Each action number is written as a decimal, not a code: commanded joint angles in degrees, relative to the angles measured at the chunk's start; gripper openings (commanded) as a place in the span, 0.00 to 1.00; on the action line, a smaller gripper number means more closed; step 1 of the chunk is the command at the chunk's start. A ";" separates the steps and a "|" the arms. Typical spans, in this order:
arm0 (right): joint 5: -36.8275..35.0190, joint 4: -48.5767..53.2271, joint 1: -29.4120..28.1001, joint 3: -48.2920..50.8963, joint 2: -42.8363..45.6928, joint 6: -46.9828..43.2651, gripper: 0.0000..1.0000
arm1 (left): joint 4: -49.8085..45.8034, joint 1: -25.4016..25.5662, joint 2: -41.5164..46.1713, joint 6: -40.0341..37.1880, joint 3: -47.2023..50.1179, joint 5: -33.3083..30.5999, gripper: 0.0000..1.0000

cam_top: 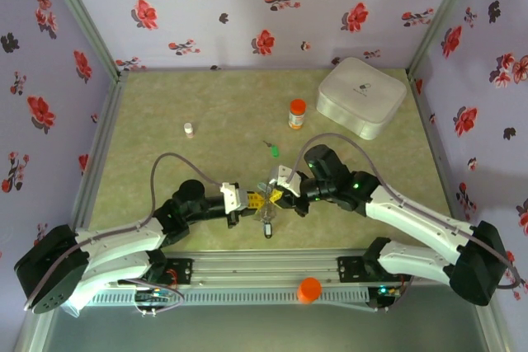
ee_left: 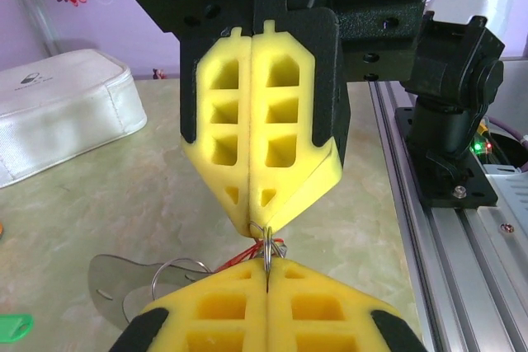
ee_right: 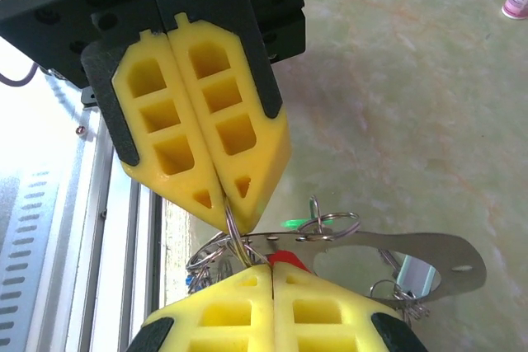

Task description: Put the keys on the keyring

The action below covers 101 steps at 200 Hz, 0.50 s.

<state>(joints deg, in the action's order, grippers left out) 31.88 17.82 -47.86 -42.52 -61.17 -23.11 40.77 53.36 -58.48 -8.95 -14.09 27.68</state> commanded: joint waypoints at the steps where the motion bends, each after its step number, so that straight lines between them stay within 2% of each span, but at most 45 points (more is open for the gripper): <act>1: -1.06 0.14 0.37 -0.46 0.63 -0.60 0.00 | 0.97 -0.06 1.10 -0.81 -0.79 0.22 0.00; 44: -2.04 1.81 0.26 -0.63 -0.48 -1.21 0.00 | 0.34 -0.01 2.34 -2.39 -0.77 -1.99 0.00; 71: -2.07 1.02 0.21 -0.15 -0.20 -0.23 0.20 | 0.36 -0.02 3.27 -2.59 -0.82 -2.74 0.00; 101: -2.83 -1.16 0.14 2.57 2.55 1.21 0.29 | 0.90 -0.01 4.31 -2.74 -0.16 -4.19 0.00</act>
<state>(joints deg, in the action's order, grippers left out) 29.95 17.87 -47.88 -42.11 -61.06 -23.31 39.79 53.36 -55.81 -10.24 -14.09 25.08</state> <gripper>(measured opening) 0.265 0.038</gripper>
